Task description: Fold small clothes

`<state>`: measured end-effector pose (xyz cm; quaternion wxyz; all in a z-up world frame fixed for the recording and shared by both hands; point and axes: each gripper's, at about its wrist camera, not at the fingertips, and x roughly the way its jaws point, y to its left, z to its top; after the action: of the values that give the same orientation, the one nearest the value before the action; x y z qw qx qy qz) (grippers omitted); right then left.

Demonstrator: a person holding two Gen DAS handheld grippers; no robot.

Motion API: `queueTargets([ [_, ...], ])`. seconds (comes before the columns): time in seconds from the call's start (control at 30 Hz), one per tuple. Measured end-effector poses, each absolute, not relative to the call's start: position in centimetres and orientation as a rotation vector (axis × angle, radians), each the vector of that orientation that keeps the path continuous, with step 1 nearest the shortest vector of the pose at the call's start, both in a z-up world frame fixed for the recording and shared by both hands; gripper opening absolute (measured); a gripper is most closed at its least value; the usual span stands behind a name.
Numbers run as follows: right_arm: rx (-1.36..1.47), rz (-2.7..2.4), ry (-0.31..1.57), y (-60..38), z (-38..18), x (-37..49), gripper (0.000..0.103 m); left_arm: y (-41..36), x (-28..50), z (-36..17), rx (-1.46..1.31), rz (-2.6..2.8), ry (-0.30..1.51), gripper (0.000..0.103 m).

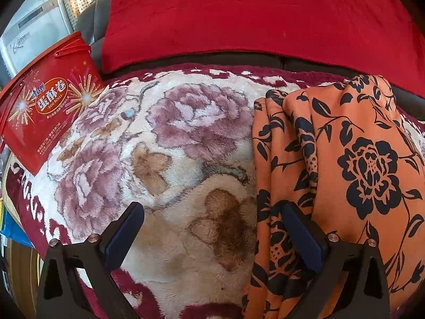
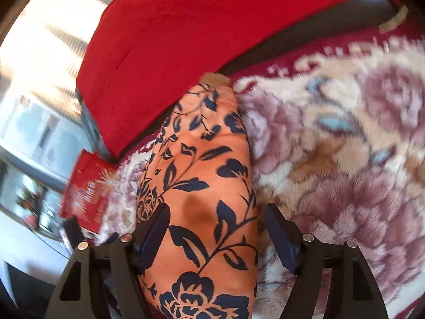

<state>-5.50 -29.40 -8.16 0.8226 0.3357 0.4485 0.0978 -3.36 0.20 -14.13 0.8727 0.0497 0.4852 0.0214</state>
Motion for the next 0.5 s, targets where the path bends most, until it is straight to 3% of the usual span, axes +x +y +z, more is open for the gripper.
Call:
queueTargets([
  [0.2, 0.933, 0.334, 0.982, -29.8, -12.2, -4.0, 0.077, 0.3, -3.2, -14.2, 0.101, 0.041, 1.016, 0.103],
  [0.3, 0.967, 0.400, 0.953, -29.6, -12.1, -3.2, 0.088, 0.4, -3.1, -14.3, 0.092, 0.036, 1.022, 0.103],
  [0.5, 0.944, 0.474, 0.972, -27.6, -12.0, -1.0, 0.097, 1.1, -2.4, -14.4, 0.021, -0.027, 1.045, 0.103],
])
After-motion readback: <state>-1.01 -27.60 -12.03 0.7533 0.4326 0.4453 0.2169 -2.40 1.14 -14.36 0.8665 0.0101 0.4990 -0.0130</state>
